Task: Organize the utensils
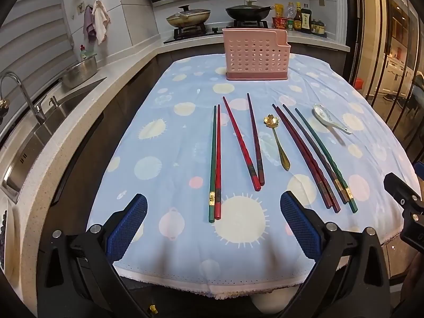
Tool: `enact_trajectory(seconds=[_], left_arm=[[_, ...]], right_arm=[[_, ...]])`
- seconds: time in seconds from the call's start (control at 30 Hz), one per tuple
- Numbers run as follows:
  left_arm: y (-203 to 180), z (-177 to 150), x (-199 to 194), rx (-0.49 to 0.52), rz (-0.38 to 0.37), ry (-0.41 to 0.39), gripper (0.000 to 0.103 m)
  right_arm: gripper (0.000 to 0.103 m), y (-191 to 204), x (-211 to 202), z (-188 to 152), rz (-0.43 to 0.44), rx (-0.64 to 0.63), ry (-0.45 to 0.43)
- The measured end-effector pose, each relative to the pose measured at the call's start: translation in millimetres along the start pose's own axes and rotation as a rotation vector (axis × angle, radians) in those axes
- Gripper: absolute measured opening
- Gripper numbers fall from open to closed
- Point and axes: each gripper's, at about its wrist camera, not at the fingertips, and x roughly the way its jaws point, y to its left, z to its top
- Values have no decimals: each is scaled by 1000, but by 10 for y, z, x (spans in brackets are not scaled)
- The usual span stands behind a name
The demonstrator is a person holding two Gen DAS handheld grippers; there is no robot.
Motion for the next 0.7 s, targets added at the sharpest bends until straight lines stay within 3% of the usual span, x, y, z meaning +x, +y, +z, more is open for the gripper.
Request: enact_trajectory(seconds=[0.7], left_arm=[[15,-39,60,3,5,6,96]], right_arm=[[96,-16,27,-12,2,5,4]])
